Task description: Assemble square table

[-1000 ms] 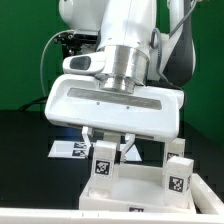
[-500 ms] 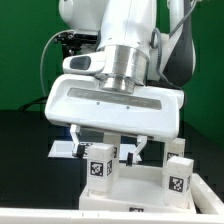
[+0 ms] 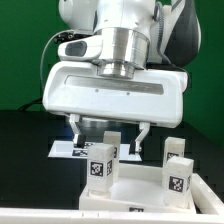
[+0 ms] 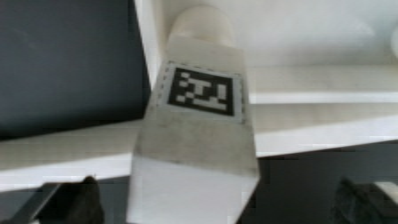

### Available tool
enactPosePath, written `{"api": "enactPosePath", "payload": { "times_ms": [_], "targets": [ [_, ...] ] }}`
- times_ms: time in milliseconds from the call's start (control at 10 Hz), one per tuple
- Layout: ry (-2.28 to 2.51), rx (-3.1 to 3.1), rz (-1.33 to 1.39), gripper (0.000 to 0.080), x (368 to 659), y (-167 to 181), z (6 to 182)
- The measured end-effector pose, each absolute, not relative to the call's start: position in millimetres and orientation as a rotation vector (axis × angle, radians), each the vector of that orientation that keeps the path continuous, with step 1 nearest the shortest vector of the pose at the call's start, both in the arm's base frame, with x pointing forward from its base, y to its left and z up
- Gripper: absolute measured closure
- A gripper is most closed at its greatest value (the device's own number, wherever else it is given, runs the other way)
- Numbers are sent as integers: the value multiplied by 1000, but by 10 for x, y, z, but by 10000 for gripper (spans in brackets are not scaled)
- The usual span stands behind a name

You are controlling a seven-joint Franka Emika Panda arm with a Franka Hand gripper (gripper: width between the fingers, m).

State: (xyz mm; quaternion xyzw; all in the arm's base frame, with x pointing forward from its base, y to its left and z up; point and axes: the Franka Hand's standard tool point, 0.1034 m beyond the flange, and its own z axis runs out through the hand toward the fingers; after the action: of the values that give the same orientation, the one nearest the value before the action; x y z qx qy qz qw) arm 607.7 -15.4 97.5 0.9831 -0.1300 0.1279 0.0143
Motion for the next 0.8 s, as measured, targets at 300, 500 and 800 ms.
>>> {"api": "enactPosePath", "payload": {
  "times_ms": [300,500,800],
  "targets": [
    [-452,3113,110,151,6021,-198,928],
    [-469,3126,-25,151,6054,-197,908],
    [-504,3111,45,275,6063,-189,838]
  ]
}}
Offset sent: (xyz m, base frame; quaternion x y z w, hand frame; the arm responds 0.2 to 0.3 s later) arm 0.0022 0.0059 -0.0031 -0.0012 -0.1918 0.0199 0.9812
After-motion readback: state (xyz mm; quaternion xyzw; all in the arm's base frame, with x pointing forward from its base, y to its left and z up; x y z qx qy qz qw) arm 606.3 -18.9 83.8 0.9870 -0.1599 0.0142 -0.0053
